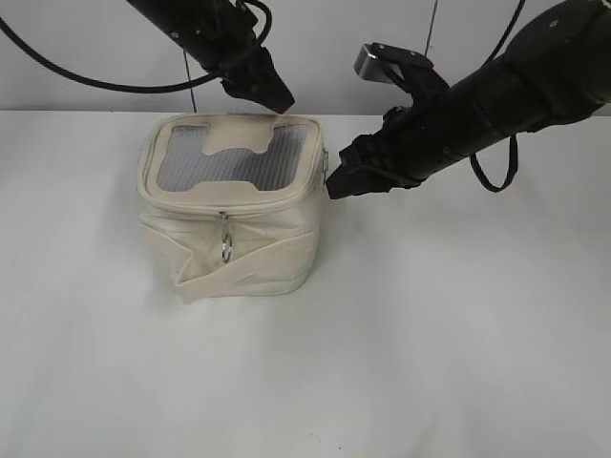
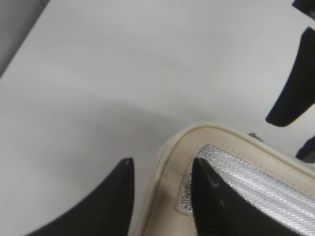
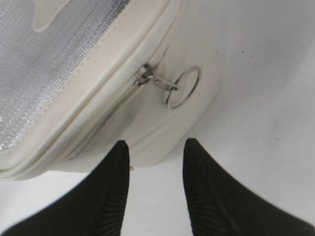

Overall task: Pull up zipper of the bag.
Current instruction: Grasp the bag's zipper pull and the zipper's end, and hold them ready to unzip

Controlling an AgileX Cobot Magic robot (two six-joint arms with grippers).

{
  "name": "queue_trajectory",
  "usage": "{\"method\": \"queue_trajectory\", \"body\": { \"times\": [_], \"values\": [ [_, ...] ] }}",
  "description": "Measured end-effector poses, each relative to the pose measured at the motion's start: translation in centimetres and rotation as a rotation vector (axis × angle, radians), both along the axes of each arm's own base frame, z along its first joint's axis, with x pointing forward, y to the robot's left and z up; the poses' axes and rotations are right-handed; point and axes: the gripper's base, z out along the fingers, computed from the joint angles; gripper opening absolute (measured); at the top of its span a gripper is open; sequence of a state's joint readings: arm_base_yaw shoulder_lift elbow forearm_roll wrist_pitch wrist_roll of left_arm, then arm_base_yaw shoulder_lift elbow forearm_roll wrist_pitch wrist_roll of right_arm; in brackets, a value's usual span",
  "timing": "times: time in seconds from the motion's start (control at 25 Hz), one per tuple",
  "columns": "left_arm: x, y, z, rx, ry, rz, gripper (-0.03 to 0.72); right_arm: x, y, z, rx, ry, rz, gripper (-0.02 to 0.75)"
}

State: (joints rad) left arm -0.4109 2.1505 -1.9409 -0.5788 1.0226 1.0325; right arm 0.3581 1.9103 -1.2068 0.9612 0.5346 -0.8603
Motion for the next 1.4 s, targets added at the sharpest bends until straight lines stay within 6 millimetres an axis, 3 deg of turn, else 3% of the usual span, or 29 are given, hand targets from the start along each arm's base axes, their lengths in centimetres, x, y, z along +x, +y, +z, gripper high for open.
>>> {"method": "queue_trajectory", "body": {
  "times": [0.12, 0.32, 0.44, 0.48, 0.6, 0.68, 1.16, 1.4],
  "values": [
    [0.5, 0.3, 0.0, -0.013, 0.005, 0.008, 0.308, 0.0, 0.0, 0.0, 0.000, 0.000, 0.000, 0.300],
    [2.0, 0.7, -3.3, -0.056, 0.141, 0.016, 0.366, -0.1, 0.0, 0.0, 0.003, 0.009, 0.007, 0.298],
    [2.2, 0.8, -3.7, -0.071, 0.196, 0.009, 0.365, -0.1, -0.1, 0.0, 0.000, 0.012, 0.010, 0.298],
    [2.2, 0.8, -3.7, -0.069, 0.203, 0.011, 0.340, -0.1, -0.2, 0.0, 0.000, 0.014, 0.011, 0.298],
    [2.0, 0.9, -3.6, -0.041, 0.210, -0.003, 0.124, 0.2, -0.9, 0.0, 0.001, 0.021, -0.003, 0.298],
    [1.9, 0.8, -3.7, -0.027, 0.209, -0.008, 0.041, 0.3, -1.4, 0.0, 0.002, 0.026, -0.013, 0.298],
    [2.0, 0.8, -3.2, -0.013, 0.195, 0.011, 0.033, 0.9, -1.9, 0.0, -0.012, -0.021, -0.027, 0.309],
    [2.0, 0.8, -3.1, -0.011, 0.194, 0.017, 0.033, 0.6, -1.0, 0.2, 0.001, -0.046, 0.011, 0.335]
  ]
}}
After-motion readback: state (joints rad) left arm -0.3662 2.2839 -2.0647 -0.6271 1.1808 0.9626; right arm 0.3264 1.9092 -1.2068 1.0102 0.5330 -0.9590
